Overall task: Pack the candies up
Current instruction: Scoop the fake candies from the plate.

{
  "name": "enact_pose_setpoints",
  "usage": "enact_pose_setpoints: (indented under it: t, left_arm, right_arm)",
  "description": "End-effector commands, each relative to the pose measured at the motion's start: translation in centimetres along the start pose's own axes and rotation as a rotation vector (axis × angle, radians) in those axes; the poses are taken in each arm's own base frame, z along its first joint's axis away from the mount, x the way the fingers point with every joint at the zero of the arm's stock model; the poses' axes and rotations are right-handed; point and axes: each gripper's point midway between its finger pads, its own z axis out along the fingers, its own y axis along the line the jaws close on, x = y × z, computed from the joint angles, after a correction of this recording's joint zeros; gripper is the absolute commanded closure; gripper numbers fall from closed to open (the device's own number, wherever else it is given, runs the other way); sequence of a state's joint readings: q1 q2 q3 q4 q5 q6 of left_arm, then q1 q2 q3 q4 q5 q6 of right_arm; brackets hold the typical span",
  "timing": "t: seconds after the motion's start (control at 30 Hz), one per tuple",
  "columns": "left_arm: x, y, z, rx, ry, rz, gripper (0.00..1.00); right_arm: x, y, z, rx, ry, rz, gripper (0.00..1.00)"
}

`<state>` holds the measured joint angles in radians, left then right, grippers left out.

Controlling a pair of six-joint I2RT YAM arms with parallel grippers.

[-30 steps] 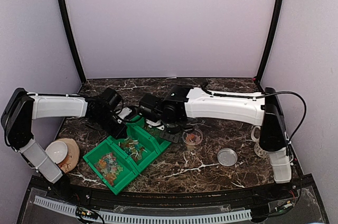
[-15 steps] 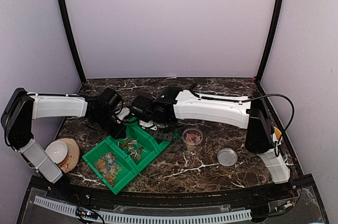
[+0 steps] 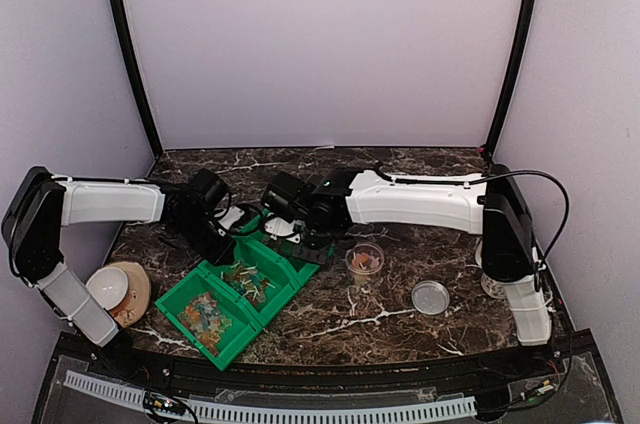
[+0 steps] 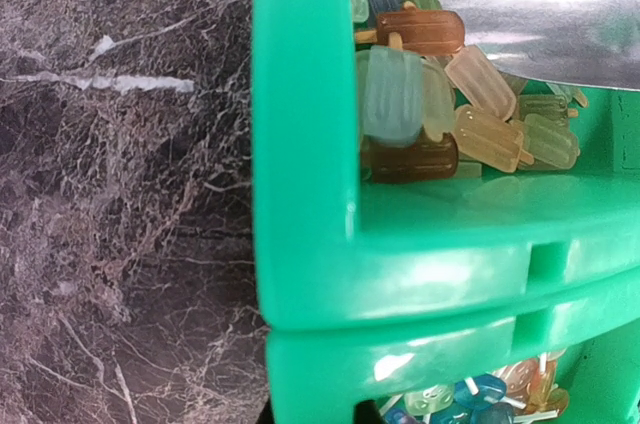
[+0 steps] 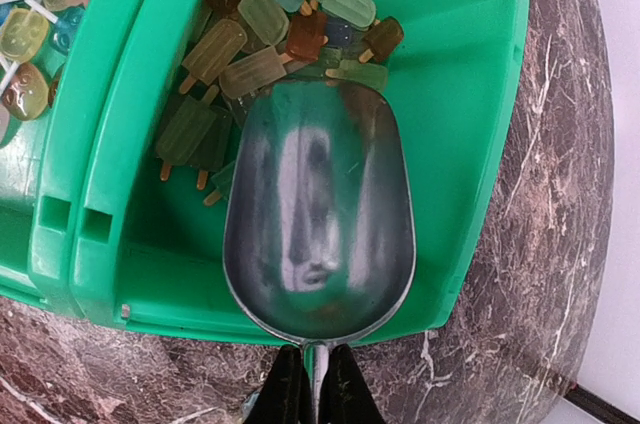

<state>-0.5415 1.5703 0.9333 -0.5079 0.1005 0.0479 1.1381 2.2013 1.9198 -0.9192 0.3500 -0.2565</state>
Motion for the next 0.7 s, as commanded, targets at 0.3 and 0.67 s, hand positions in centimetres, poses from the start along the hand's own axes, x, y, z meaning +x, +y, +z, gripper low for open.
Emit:
enact_pose_setpoints:
  t: [0.3,0.67]
  left_arm:
    - [-5.2,-0.9,-4.1,0.000,-0.246,0.090,1.00]
    - [-5.5,-0.8,-4.6,-0.007,-0.268,0.113,1.00]
  right_arm:
    - [5.0,10.0,3.0,-0.470,0.072,-0.183,1.00]
    - [4.9,9.0,2.1,-0.456,0.079,-0.184,1.00]
